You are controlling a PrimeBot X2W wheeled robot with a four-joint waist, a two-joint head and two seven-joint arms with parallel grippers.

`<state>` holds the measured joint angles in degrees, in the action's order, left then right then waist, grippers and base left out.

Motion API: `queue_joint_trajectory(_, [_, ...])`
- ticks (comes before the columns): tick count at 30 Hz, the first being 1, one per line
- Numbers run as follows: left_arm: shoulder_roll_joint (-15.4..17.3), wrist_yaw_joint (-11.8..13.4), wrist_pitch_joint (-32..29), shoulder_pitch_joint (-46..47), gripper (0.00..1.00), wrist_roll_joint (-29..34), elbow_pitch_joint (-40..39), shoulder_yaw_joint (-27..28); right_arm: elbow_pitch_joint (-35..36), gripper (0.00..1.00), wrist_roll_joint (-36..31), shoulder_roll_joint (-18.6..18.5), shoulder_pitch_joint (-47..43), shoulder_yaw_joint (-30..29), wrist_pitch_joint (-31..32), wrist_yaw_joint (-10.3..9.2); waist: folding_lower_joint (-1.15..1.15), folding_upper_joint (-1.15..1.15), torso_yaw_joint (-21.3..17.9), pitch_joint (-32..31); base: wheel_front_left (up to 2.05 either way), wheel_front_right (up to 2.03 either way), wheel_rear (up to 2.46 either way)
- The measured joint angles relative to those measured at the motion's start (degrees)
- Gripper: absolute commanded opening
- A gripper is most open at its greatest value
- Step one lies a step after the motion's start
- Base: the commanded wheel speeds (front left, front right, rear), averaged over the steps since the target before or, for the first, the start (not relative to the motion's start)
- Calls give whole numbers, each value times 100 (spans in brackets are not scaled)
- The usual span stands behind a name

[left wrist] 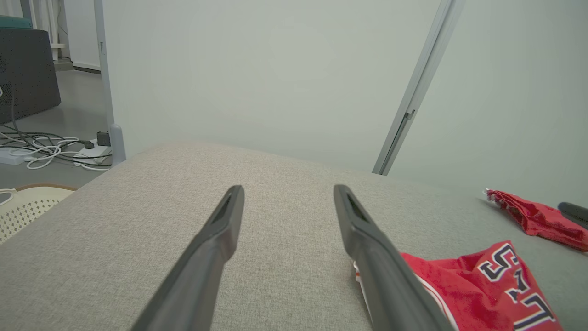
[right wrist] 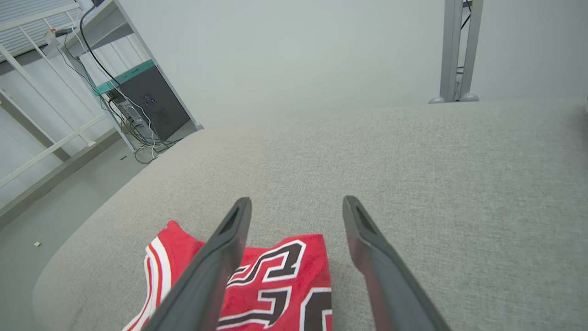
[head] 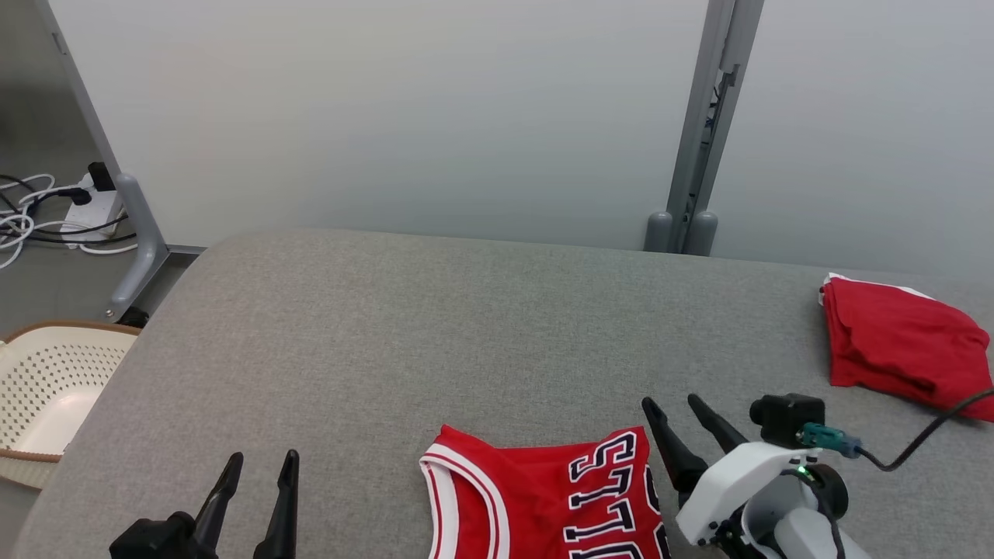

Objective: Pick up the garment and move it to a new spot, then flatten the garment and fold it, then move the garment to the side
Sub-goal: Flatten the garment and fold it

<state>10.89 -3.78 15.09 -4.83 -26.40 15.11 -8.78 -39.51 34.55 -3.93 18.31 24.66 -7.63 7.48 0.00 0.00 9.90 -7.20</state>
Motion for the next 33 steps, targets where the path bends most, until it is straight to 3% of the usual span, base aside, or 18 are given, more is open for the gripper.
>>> queue_joint_trajectory(10, [-16, 36, 0, -109, 100, 55, -174, 194, 1823, 100, -758, -324, -511, -927, -44, 0, 0, 0, -260, -67, 0, 0, 0])
queue_joint_trajectory(19, [-31, 82, 0, -168, 100, 205, -543, 548, 3463, 100, -1417, -208, -1385, -1617, -115, 0, 0, 0, -516, -67, 0, 0, 0])
queue_joint_trajectory(25, [-116, 30, 2, -197, 100, 350, -823, 745, 3515, 100, -1318, -65, -1880, -1748, -325, 0, 0, 0, -630, -19, 0, 0, 0])
queue_joint_trajectory(33, [-381, -157, 3, -291, 100, 547, -800, 898, 2731, 100, -1591, 18, -2018, -1663, -652, 0, 0, 0, -765, 55, 0, 0, 0])
